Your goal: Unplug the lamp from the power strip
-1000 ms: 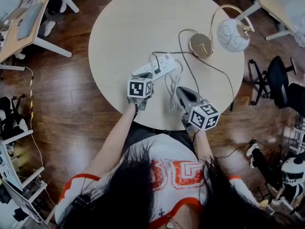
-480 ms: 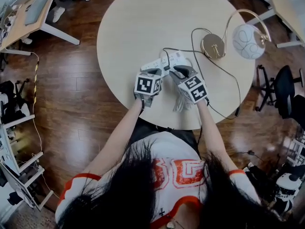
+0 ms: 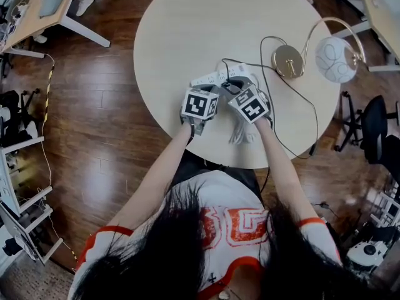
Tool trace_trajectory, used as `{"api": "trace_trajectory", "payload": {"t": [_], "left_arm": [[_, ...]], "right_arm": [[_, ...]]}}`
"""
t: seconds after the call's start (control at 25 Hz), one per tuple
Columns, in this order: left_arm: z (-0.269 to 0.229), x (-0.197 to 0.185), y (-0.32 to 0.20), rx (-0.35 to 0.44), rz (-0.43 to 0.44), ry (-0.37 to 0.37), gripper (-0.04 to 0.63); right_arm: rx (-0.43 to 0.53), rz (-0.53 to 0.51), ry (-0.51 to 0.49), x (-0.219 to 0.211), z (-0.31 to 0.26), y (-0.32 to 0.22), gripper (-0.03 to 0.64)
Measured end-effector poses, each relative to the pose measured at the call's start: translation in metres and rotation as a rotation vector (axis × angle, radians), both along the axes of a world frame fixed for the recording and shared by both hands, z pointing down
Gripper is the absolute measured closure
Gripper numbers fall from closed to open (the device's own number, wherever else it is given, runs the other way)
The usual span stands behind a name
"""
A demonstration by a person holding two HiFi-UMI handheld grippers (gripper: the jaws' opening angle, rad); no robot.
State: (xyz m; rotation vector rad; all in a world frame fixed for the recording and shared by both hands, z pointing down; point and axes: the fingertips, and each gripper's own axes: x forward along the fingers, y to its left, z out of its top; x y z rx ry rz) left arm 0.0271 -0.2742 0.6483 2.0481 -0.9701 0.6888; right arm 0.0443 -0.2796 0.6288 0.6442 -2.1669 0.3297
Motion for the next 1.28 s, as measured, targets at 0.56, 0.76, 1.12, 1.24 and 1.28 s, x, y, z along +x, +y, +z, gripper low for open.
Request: {"api": "trace_trajectory", "payload": {"t": [0.56, 0.76, 1.12, 1.24, 1.28], "left_arm": [[0.003, -0.002, -0.003, -0.006, -0.028, 0.001, 0.595], [0.004, -0.001, -0.004, -0.002, -0.031, -0.002, 0.595], [0.005, -0.001, -0.006, 0.012, -0.030, -0.008, 0.595], [0.005, 0.000, -0.006, 0.010, -0.027, -0.003, 0.595], [0.005, 0.000, -0.006, 0.008, -0.028, 0.001, 0.595]], "right_arm": [[0.042, 0.140, -0.156, 0.001, -0.054, -0.022, 0.528], [-0.016, 0.190, -0.119, 0.022, -0.038, -0.020, 0.526], [-0.043, 0.197, -0.077, 0.031, -0.019, -0.007, 0.523], [-0.015, 0.191, -0.035, 0.032, -0.008, -0.009, 0.520], [-0.008, 0.197, -0.026, 0.033, -0.006, -0.010, 0.518]]}}
